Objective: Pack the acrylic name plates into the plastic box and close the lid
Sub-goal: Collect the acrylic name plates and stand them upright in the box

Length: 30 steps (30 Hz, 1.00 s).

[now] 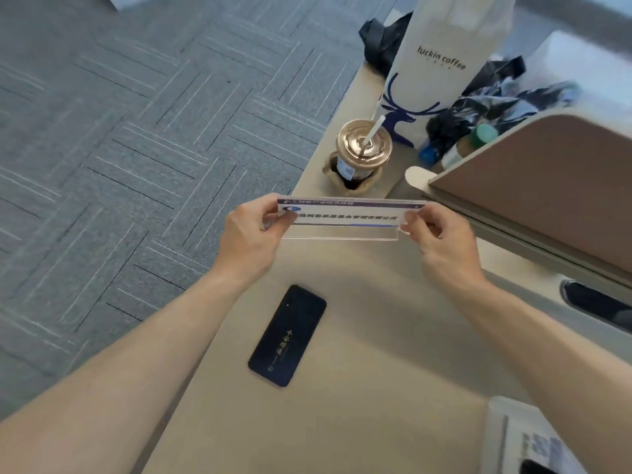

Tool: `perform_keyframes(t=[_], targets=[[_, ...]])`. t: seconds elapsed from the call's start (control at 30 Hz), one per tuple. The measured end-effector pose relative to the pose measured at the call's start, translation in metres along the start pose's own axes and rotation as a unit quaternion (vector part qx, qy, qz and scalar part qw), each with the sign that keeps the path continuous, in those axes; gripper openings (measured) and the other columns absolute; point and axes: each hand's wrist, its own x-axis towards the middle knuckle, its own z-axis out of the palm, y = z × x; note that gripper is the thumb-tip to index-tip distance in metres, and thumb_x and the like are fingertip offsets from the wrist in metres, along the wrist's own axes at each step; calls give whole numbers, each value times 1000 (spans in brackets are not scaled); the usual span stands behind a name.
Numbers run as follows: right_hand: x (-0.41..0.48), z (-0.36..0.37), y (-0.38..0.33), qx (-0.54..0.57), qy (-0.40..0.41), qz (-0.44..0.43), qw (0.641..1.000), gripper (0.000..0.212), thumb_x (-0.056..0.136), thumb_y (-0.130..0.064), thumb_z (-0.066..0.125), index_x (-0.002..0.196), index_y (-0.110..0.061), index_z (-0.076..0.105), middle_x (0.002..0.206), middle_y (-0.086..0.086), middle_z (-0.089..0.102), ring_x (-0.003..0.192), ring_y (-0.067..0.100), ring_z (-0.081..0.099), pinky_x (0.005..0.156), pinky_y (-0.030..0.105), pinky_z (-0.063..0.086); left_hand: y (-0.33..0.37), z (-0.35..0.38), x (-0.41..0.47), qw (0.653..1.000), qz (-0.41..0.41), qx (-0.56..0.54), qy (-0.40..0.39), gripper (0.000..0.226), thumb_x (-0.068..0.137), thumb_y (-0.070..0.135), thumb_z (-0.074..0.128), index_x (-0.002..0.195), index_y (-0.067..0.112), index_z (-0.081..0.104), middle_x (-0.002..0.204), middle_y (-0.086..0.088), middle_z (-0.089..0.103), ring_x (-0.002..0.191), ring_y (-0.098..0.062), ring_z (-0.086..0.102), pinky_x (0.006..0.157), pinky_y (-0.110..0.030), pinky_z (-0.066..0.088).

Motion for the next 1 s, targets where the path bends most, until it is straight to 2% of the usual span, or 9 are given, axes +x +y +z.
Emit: perform_keyframes(t=[0.1,0.2,0.3,0.43,0.53,0.6,0.7,0.87,1.0], targets=[[-34,-44,-29,-8,38,-47,998,17,101,-38,55,102,-29,69,99,-16,72,97,4,66,81,30,54,49,-15,-17,999,34,-15,-25,17,100,29,65,112,26,77,105,14,79,101,-3,74,89,-29,58],[-64,-97,-52,36,69,-95,992,17,101,-35,55,103,-23,68,100,-12,74,95,6,69,83,30,59,109,-25,-32,996,70,-33,-51,17,98,33,67,112,35,76,106,13,80,100,-10,75,93,-47,59],[-92,-153,-70,127,82,-116,982,13,101,-34,56,97,-24,63,98,-6,75,95,10,72,87,34,61,177,-30,-49,990,118,-49,-59,16,96,31,68,105,43,75,103,13,80,95,-12,76,91,-53,59],[-141,-225,-78,226,97,-157,956,12,98,-37,58,90,-29,57,96,-3,68,100,18,70,94,50,59,256,-19,-87,981,178,-51,-57,25,98,14,67,101,38,74,93,19,80,85,-4,75,89,-47,61],[-186,-277,-64,260,91,-179,944,8,100,-31,56,93,-29,57,109,0,72,110,21,69,95,49,59,300,3,-136,977,203,-42,-55,28,99,11,66,104,37,72,94,23,79,90,-3,77,87,-34,63],[-216,-310,-48,267,90,-185,941,6,100,-31,56,96,-28,58,113,6,72,113,22,69,92,49,60,321,24,-172,976,210,-35,-55,27,99,13,66,107,38,72,99,22,79,96,-7,77,86,-35,64],[-263,-356,-18,262,106,-184,942,9,101,-31,56,94,-27,60,102,-1,76,106,18,73,88,43,62,349,61,-224,975,210,-29,-65,25,99,15,66,107,37,74,103,20,79,99,-13,77,86,-38,64],[-323,-421,27,243,145,-169,944,12,99,-37,57,96,-26,61,107,0,77,105,16,73,86,41,63,385,120,-289,970,213,-61,-95,24,98,12,67,96,35,75,97,19,80,99,-15,77,84,-33,64],[-356,-447,64,273,175,-149,934,12,100,-31,56,90,-26,60,106,3,77,103,17,74,86,43,63,404,159,-317,969,205,-45,-127,18,97,13,69,100,30,76,100,12,81,97,-15,78,80,-29,65]])
